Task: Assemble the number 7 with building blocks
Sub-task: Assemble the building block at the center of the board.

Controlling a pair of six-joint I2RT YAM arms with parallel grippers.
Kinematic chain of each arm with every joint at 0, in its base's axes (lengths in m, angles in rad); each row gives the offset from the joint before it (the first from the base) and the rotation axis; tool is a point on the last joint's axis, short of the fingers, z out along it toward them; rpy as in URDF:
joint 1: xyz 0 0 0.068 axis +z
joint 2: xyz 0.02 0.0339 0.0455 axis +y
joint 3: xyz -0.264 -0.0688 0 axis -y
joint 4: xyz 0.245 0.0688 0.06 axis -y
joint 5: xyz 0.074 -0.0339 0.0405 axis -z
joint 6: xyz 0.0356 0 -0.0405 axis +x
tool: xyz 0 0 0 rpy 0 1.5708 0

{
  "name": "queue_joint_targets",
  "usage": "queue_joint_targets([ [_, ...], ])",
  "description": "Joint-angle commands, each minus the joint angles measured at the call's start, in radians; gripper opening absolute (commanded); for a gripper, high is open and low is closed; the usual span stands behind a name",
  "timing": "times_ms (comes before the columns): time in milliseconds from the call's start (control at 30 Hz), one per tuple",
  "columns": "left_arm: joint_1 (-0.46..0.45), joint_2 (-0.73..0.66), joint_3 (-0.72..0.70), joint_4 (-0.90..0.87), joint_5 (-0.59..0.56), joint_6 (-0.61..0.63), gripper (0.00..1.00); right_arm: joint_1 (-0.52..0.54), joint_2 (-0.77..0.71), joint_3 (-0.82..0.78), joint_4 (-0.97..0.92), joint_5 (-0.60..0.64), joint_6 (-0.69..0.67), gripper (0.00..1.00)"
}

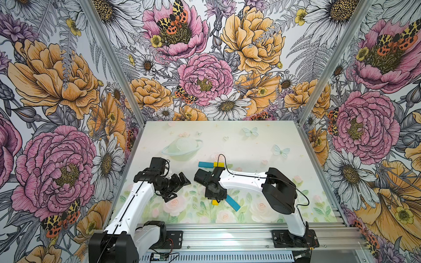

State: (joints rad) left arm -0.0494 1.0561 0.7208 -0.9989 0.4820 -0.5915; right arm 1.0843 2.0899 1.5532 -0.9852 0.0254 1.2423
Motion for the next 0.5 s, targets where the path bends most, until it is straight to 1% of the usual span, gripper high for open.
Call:
queue_joint_targets([
  [0, 0.015, 0.008, 0.021, -0.001, 0.025, 0.026, 0.99, -0.015, 0.029, 0.014, 0.006, 0.001, 0.013, 0.28],
  [100, 0.017, 0.009, 0.022, -0.002, 0.027, 0.028, 0.99, -0.025, 0.019, 0.015, 0.006, 0.005, 0.013, 0.26],
  [467, 0.025, 0.015, 0.026, -0.001, 0.033, 0.033, 0.99, -0.055, 0.018, 0.019, 0.006, -0.008, 0.002, 0.24],
])
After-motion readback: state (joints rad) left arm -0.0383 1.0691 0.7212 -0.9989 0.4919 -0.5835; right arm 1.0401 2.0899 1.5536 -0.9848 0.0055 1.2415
